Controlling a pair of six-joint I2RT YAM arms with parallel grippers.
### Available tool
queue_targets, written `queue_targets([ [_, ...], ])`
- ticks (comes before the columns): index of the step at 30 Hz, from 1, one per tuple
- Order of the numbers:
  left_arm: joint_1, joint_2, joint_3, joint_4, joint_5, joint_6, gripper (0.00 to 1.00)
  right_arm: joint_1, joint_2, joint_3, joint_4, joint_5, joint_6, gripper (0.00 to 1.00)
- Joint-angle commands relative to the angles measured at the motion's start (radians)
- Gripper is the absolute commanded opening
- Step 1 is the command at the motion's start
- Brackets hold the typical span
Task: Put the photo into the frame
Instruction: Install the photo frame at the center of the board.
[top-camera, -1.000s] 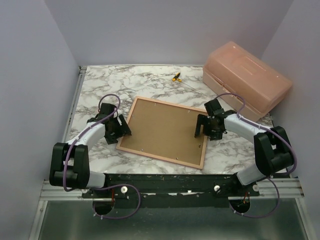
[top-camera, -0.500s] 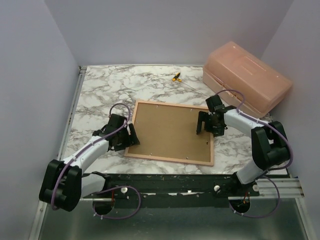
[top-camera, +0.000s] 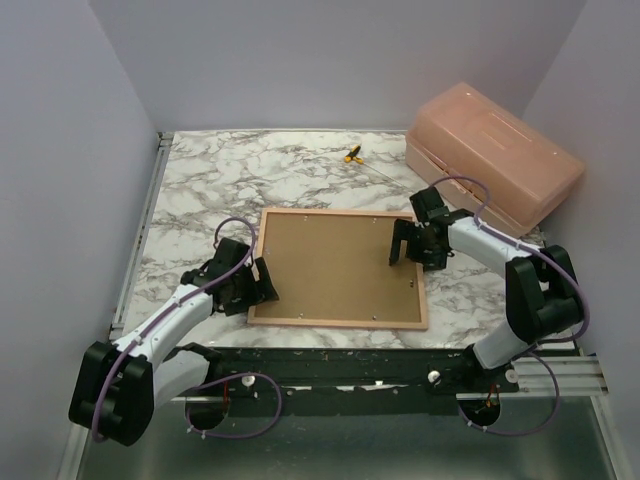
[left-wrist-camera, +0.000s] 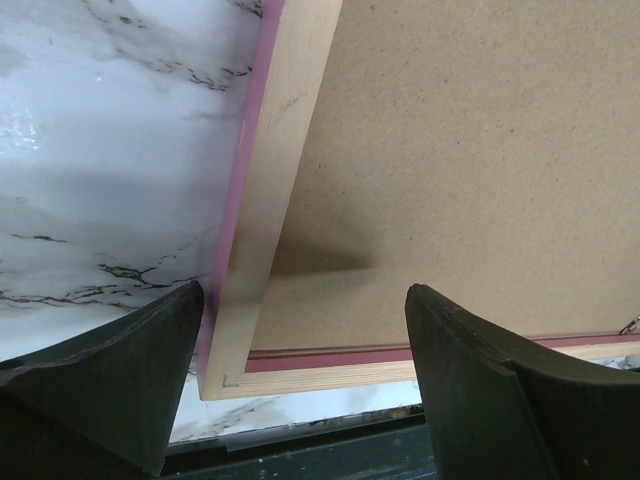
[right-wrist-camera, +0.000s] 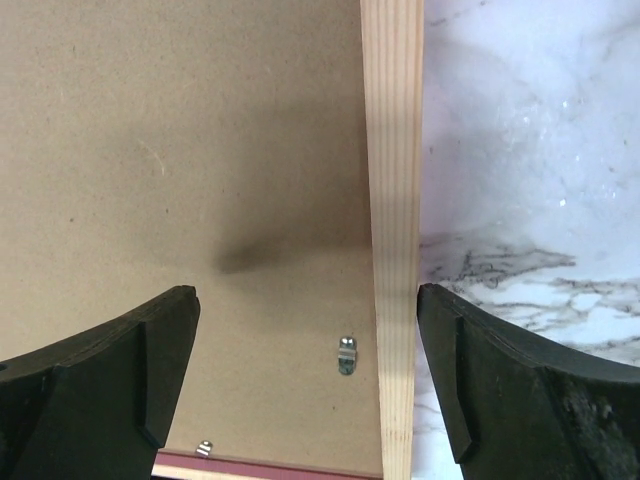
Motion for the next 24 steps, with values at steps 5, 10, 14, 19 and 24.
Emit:
queue_targets([
  [5,0.026,-0.029,0.045,-0.088,-0.069,0.012,0.84,0.01,-0.02,-0.08,0.04,-0.136,0.018,0.98],
  [10,0.029,-0.04,0.051,-0.096,-0.091,0.013,0.84,0.026,0.048,-0.038,0.074,-0.187,0.017,0.99],
  [14,0.034,-0.037,0.052,-0.099,-0.105,0.01,0.84,0.047,0.058,-0.009,0.059,-0.189,0.005,0.98],
  [19,0.042,-0.034,0.052,-0.104,-0.137,0.008,0.84,0.048,0.015,-0.051,-0.006,-0.077,0.007,0.99],
  [24,0.047,-0.023,0.052,-0.096,-0.137,0.016,0.83,0.048,-0.05,-0.133,-0.038,-0.018,0.029,0.99],
])
